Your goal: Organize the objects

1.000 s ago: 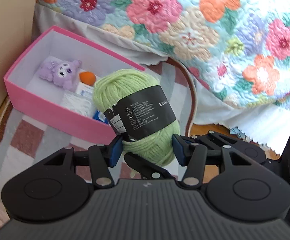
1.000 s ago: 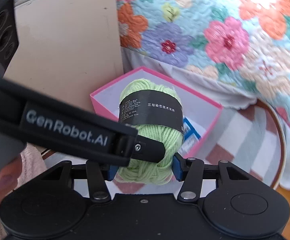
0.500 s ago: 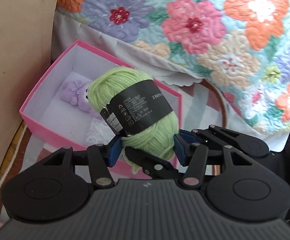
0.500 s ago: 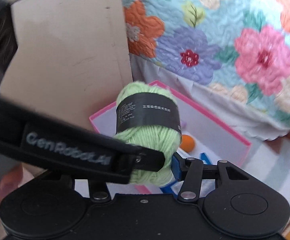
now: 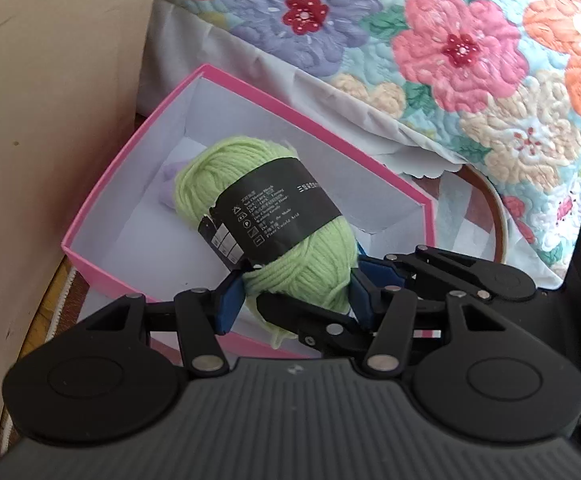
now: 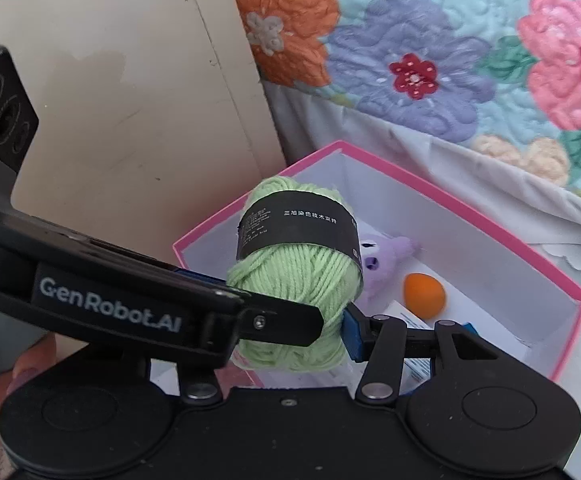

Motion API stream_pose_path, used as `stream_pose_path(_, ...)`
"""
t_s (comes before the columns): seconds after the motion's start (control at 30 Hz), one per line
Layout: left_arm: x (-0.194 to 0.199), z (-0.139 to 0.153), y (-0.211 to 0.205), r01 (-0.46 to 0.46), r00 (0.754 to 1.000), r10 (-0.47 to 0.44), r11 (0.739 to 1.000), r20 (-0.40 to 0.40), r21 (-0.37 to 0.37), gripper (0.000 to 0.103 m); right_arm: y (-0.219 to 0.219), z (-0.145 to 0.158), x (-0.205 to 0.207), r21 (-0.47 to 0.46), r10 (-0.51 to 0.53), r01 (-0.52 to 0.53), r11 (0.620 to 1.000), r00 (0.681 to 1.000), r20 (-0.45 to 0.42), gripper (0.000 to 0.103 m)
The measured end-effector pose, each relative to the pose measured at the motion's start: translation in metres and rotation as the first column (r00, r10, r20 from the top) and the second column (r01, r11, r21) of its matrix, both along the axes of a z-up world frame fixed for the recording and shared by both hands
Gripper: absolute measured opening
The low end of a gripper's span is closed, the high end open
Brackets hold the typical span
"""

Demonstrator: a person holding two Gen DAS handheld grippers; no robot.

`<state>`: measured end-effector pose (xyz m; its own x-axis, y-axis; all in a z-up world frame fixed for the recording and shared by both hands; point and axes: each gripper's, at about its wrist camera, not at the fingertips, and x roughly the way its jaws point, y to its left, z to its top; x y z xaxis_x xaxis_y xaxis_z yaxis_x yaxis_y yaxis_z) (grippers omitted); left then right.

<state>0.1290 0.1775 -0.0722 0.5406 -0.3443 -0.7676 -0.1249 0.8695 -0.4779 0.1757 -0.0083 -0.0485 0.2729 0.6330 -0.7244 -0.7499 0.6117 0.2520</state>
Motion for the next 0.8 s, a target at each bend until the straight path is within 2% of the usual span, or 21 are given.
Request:
stream_pose_path(0.27, 0.005, -0.014, 0.012, 0.000, 1.000, 0.000, 1.000, -0.027, -0.012, 0.055, 0.019, -0.011, 0.008, -0.062, 0.127, -0.127, 0.990, 0.992, 0.004, 0.056)
stream_pose_path(0.37, 0.007, -0.018, 0.017, 0.011, 1.000, -0.012, 1.000, -0.028, -0.017, 0.055, 0.030, -0.012, 0.006, -0.129, 0.197, -0.188, 0.974, 0.979, 0.060, 0.056)
stream_pose_path(0.47, 0.007, -0.021, 0.020, 0.019, 0.999, -0.019, 1.000, -0.034, 0.003, 0.055, 0.039, -0.014, 0.007, -0.187, 0.262, -0.246, 0.951, 0.963, 0.068, 0.056)
stream_pose_path(0.67, 0.011, -0.026, 0.023, 0.001, 0.999, -0.001, 1.000, -0.038, 0.011, 0.054, 0.036, -0.019, 0.022, -0.167, 0.270, -0.264, 0.950, 0.963, 0.015, 0.056)
stream_pose_path(0.73, 0.012, -0.028, 0.024, -0.007, 0.999, 0.008, 1.000, -0.039, 0.006, 0.052, 0.033, -0.024, 0.031, -0.142, 0.257, -0.260, 0.955, 0.966, -0.040, 0.056)
stream_pose_path(0.8, 0.011, -0.029, 0.026, -0.016, 0.999, 0.017, 1.000, -0.033, 0.009, 0.046, 0.028, -0.030, 0.042, -0.110, 0.206, -0.216, 0.970, 0.974, -0.094, 0.061)
